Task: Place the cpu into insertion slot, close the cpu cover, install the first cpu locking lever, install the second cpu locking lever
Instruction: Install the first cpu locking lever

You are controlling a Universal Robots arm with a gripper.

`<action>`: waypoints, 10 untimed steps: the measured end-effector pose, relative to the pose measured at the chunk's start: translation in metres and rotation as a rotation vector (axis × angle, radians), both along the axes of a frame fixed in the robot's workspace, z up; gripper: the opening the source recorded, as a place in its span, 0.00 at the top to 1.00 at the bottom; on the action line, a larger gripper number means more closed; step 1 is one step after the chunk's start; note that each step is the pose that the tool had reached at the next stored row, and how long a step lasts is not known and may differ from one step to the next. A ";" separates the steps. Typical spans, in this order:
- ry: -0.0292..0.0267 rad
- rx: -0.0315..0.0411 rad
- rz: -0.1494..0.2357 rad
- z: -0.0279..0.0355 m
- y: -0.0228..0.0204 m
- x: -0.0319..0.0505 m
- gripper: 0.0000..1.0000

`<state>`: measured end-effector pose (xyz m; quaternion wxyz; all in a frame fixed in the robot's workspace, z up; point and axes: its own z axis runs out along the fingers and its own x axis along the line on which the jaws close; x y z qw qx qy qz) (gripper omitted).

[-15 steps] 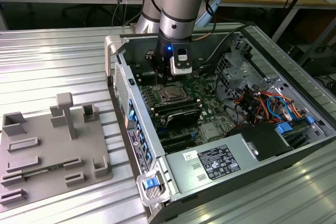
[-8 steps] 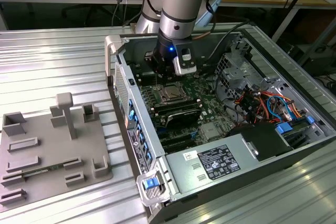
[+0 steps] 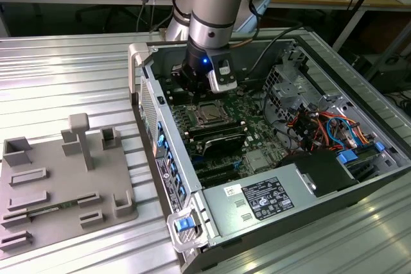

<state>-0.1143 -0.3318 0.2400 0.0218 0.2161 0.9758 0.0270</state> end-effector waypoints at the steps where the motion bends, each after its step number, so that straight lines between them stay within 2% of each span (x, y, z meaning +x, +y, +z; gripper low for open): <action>1: 0.0000 0.0008 0.000 0.0000 -0.0007 -0.0016 0.89; 3: 0.0001 0.0041 0.006 0.0001 -0.0026 -0.0059 0.89; 5: 0.0000 0.0045 0.028 0.0000 -0.0026 -0.0069 0.89; 7: 0.0002 0.0045 0.078 0.0000 -0.0027 -0.0070 0.89; 10: 0.0004 0.0043 0.125 0.0005 -0.0028 -0.0072 0.89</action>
